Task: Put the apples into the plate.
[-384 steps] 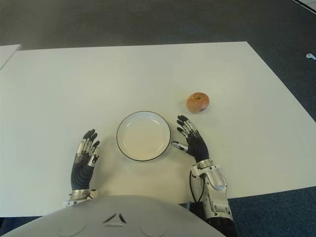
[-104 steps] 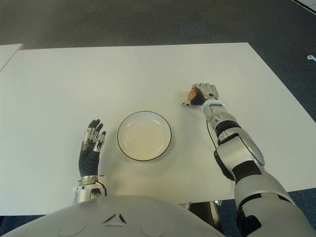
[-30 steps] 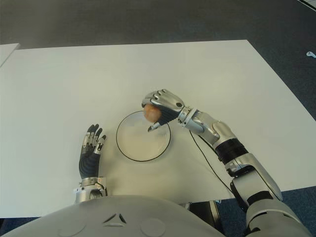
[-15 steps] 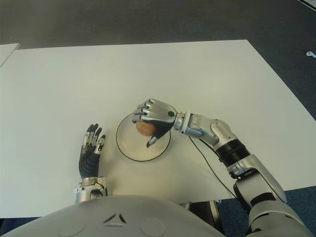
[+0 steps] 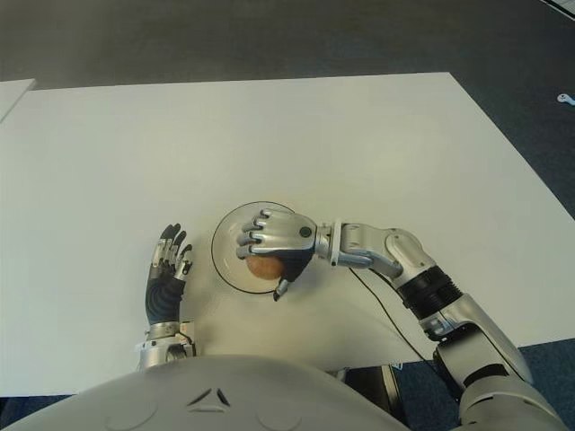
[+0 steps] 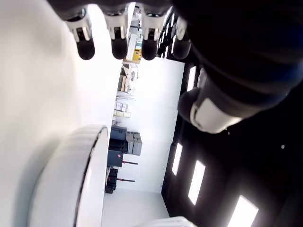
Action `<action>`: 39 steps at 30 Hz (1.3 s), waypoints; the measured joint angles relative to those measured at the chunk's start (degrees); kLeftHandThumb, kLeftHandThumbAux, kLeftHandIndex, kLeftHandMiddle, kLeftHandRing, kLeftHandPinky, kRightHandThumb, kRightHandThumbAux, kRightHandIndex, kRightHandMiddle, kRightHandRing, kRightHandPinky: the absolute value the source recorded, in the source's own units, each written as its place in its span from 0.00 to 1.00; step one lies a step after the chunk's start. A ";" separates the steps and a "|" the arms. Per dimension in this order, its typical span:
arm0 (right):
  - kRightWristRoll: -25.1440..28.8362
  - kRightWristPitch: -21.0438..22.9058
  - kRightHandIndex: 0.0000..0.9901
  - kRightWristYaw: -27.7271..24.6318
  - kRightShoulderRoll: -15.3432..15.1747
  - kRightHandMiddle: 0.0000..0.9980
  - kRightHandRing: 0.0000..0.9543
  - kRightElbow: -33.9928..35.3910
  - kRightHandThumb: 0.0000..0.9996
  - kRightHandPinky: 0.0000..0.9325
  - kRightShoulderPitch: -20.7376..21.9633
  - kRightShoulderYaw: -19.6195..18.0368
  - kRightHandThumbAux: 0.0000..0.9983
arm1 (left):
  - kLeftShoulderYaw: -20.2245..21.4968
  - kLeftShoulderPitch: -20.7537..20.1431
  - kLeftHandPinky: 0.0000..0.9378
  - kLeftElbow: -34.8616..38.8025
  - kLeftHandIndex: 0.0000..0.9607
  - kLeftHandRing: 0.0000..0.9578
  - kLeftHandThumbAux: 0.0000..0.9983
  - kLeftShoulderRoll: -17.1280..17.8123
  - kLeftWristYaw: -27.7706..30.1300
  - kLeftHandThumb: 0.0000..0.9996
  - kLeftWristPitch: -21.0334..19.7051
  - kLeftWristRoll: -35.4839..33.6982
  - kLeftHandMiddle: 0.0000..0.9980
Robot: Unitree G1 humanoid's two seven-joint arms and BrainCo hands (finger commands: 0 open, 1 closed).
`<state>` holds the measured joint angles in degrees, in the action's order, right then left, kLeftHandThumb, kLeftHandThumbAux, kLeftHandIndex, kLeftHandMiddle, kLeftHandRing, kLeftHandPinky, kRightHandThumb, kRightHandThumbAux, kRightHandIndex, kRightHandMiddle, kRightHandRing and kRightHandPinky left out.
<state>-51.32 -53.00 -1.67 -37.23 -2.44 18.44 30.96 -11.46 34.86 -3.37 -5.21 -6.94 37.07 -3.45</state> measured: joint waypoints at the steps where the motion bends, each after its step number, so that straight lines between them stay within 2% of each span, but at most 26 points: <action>1: 0.01 -0.36 0.45 -0.44 -0.02 0.49 0.86 0.00 0.85 0.89 -0.10 0.02 0.67 | -0.03 0.01 0.00 0.06 0.00 0.00 0.63 0.00 -0.01 0.13 -0.10 0.17 0.00; 10: 1.19 -1.52 0.45 -3.72 0.33 0.49 0.87 0.59 0.85 0.91 -1.30 0.17 0.67 | -0.16 -0.03 0.00 0.10 0.00 0.00 0.62 0.00 -0.88 0.13 -0.33 1.87 0.00; 27: 2.00 -0.90 0.45 -7.58 2.61 0.49 0.86 -0.11 0.85 0.88 -1.75 0.33 0.67 | -0.24 -0.15 0.00 -0.26 0.00 0.00 0.63 0.00 -1.68 0.13 -0.33 2.84 0.00; 39: -0.98 0.49 0.45 -7.85 4.80 0.49 0.85 -2.78 0.84 0.85 -0.57 1.30 0.67 | -0.26 -0.39 0.00 -1.17 0.00 0.00 0.63 -0.08 -2.50 0.13 -0.28 3.35 0.00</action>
<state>-52.30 -52.51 -9.52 -32.43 -5.22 17.87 32.26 -11.72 34.48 -4.54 -5.29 -9.44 36.79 -0.09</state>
